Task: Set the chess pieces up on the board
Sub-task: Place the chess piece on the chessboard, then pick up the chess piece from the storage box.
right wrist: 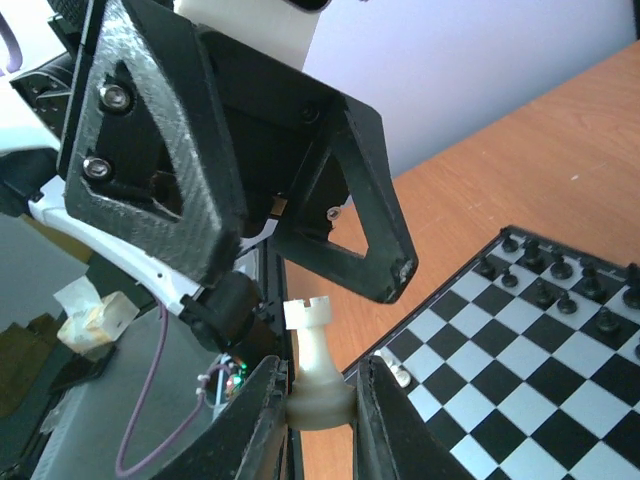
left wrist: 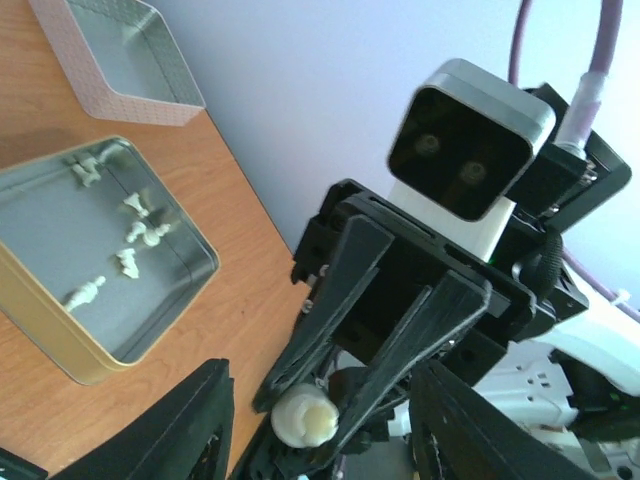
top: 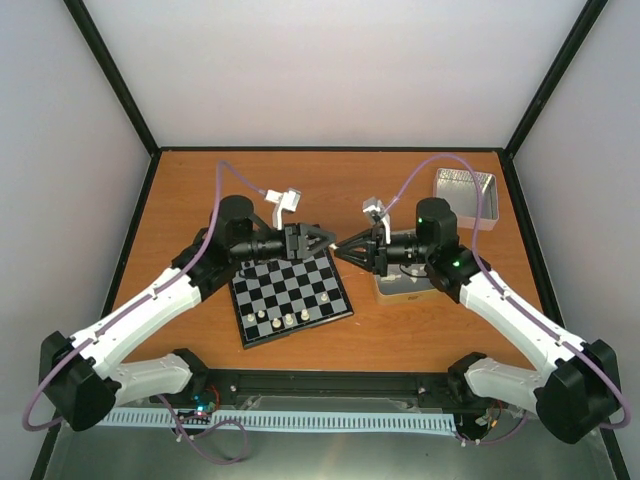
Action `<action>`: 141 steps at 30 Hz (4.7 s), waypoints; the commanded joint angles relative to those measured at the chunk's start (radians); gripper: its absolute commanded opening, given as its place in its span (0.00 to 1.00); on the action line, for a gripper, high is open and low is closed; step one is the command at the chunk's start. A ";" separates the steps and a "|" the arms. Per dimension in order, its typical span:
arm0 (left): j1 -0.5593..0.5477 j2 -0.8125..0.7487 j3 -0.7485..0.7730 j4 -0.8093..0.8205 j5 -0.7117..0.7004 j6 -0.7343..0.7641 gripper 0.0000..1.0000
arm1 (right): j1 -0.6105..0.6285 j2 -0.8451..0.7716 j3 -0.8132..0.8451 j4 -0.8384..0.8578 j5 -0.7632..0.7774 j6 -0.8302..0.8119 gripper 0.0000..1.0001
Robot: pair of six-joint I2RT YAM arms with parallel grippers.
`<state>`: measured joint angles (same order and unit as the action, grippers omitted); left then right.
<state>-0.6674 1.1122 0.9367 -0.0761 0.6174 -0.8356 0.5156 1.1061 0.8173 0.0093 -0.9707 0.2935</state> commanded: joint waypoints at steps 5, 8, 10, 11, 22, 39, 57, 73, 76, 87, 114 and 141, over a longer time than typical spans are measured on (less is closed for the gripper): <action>0.003 -0.006 -0.034 0.104 0.135 -0.042 0.39 | 0.029 0.040 0.037 -0.035 -0.024 -0.058 0.14; 0.004 0.002 -0.038 0.073 0.124 -0.029 0.31 | 0.030 0.045 0.039 -0.037 -0.021 -0.059 0.13; 0.003 0.003 -0.048 0.073 0.120 -0.028 0.28 | 0.031 0.046 0.040 -0.037 -0.018 -0.059 0.13; 0.003 0.002 -0.052 0.070 0.116 -0.028 0.28 | 0.031 0.046 0.040 -0.039 -0.017 -0.058 0.12; 0.003 0.018 -0.043 0.029 0.087 0.004 0.21 | 0.031 0.062 0.049 -0.048 -0.022 -0.068 0.12; 0.003 -0.055 -0.042 -0.303 -0.262 0.182 0.05 | 0.031 0.005 -0.008 -0.074 0.107 -0.072 0.65; -0.344 -0.233 -0.245 -0.919 -0.940 -0.331 0.01 | 0.031 0.121 -0.032 0.029 0.309 0.064 0.66; -0.437 -0.182 -0.421 -0.802 -0.986 -0.494 0.01 | 0.031 0.112 -0.054 0.016 0.340 0.053 0.66; -0.437 -0.186 -0.432 -0.786 -1.011 -0.484 0.02 | 0.031 0.121 -0.053 0.026 0.335 0.061 0.66; -0.437 -0.181 -0.464 -0.729 -1.011 -0.469 0.05 | 0.030 0.132 -0.046 0.028 0.334 0.066 0.66; -0.437 -0.327 -0.293 -0.897 -1.106 -0.493 0.49 | -0.040 0.087 -0.025 -0.156 0.753 0.175 0.65; -0.277 -0.258 -0.139 -0.414 -1.016 0.082 0.77 | -0.171 0.519 0.089 -0.267 0.868 0.034 0.50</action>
<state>-0.9684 0.8375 0.7574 -0.5751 -0.4969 -0.8066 0.3252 1.5826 0.8635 -0.2913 -0.1158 0.3561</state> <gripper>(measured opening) 0.759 0.507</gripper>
